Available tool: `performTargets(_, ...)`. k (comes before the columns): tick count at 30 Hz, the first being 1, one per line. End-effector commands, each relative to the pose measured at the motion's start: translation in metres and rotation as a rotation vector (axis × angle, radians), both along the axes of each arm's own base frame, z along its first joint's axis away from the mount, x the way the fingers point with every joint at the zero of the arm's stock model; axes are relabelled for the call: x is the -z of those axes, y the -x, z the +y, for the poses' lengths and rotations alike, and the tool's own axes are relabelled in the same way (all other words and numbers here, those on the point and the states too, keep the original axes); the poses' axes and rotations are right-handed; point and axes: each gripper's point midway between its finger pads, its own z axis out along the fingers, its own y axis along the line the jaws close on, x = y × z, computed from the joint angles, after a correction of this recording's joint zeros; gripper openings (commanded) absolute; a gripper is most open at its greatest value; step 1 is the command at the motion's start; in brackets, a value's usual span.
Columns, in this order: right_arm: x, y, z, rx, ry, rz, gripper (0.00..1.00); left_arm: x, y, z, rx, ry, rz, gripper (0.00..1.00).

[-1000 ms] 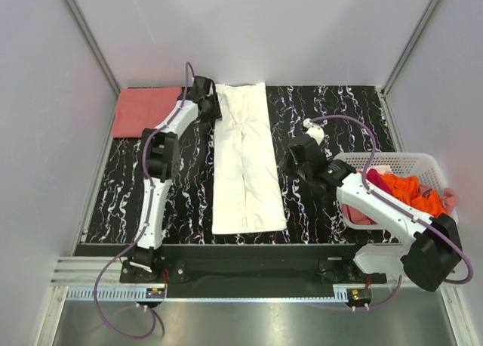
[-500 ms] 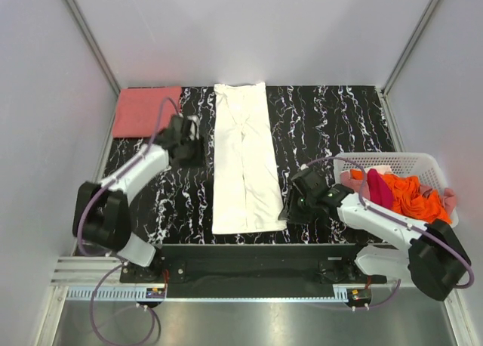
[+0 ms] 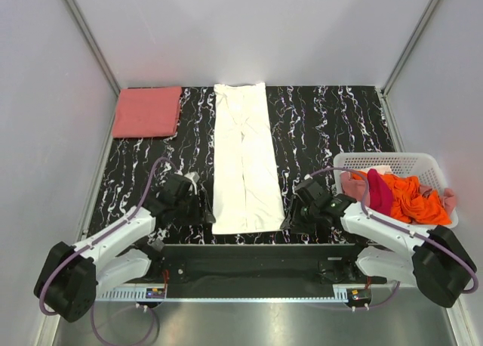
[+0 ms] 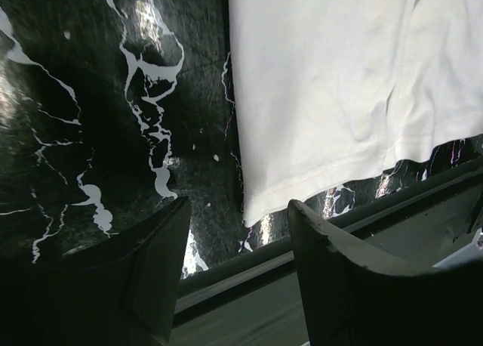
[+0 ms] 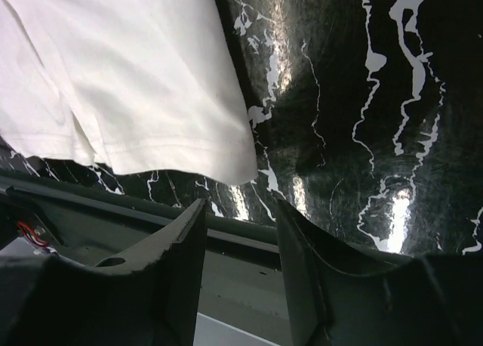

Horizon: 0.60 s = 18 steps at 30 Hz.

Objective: Fold and stack the t-shirts
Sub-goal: Fold the tshirt

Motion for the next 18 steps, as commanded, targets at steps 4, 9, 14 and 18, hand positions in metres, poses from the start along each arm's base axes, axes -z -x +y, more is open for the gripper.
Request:
performTargets(4, 0.01, -0.01, 0.009, 0.032, -0.026, -0.028, 0.47, 0.011, 0.004, -0.013, -0.013, 0.054, 0.004, 0.6)
performTargets(9, 0.017, -0.011, 0.007, 0.044, -0.009, -0.018, 0.45, 0.031, 0.014, -0.013, -0.022, 0.058, 0.06, 0.59)
performTargets(14, 0.015, -0.013, 0.004, 0.066, -0.011, -0.036, 0.45, 0.036, 0.015, -0.012, -0.035, 0.064, 0.058, 0.54)
performTargets(18, 0.015, -0.015, 0.002, 0.1, -0.01, -0.043, 0.47, 0.036, 0.016, -0.011, -0.03, 0.058, 0.063, 0.49)
